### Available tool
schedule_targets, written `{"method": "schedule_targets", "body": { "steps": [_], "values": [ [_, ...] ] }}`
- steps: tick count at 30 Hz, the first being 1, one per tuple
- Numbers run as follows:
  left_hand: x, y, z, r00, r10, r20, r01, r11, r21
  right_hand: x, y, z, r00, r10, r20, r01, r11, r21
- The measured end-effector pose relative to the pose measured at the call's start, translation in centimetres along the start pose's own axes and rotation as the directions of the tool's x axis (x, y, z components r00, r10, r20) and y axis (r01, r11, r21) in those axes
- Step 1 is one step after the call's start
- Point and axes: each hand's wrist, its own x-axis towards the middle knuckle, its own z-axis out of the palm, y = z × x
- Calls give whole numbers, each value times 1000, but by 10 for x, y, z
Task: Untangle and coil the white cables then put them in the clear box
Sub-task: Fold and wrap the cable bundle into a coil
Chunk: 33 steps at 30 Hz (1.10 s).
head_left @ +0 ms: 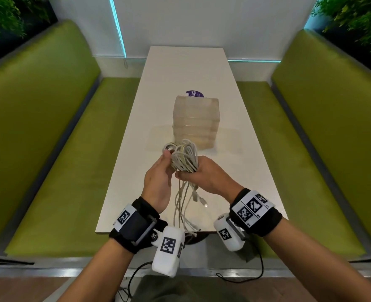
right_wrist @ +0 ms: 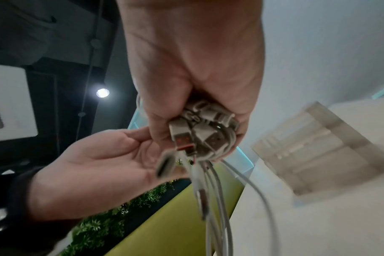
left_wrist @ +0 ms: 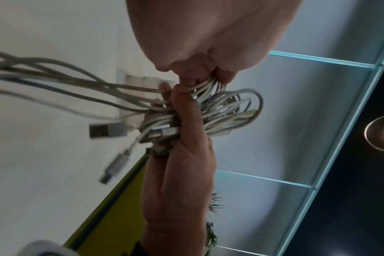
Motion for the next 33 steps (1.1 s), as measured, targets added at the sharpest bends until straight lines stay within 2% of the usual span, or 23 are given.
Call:
{"method": "schedule_targets", "body": {
  "steps": [4,7,11,14,16,19,22,24,29,33],
  "values": [
    [1,7,-3,994,-8,110,-4,993,115,-4,-1,3,999,8,50,-15,990,141],
    [2,12,-8,978,63,198,-110,965,237,-6,-5,1,990,-4,138,-11,994,105],
    [6,10,-8,995,34,94,-44,994,103,-5,-7,12,973,-15,229,13,1000,13],
    [3,8,-9,995,59,86,-66,994,88,-4,-6,14,960,-24,279,54,994,-97],
    [2,9,-10,993,69,92,-78,992,101,-7,-5,15,941,-48,335,84,992,-93],
    [0,11,-5,992,29,120,-41,994,101,-12,-4,16,917,-92,389,58,993,99],
    [-2,17,0,989,8,150,-15,999,44,-16,-1,12,875,-180,449,36,949,312],
    [-1,19,1,988,6,155,-17,998,66,-18,1,12,870,-213,445,41,930,364],
    [-1,18,3,987,1,158,-18,994,111,-19,5,22,924,-135,358,-6,931,366],
    [1,16,2,989,21,145,-40,991,127,-20,3,22,933,-102,345,-25,938,345]
  ]
}}
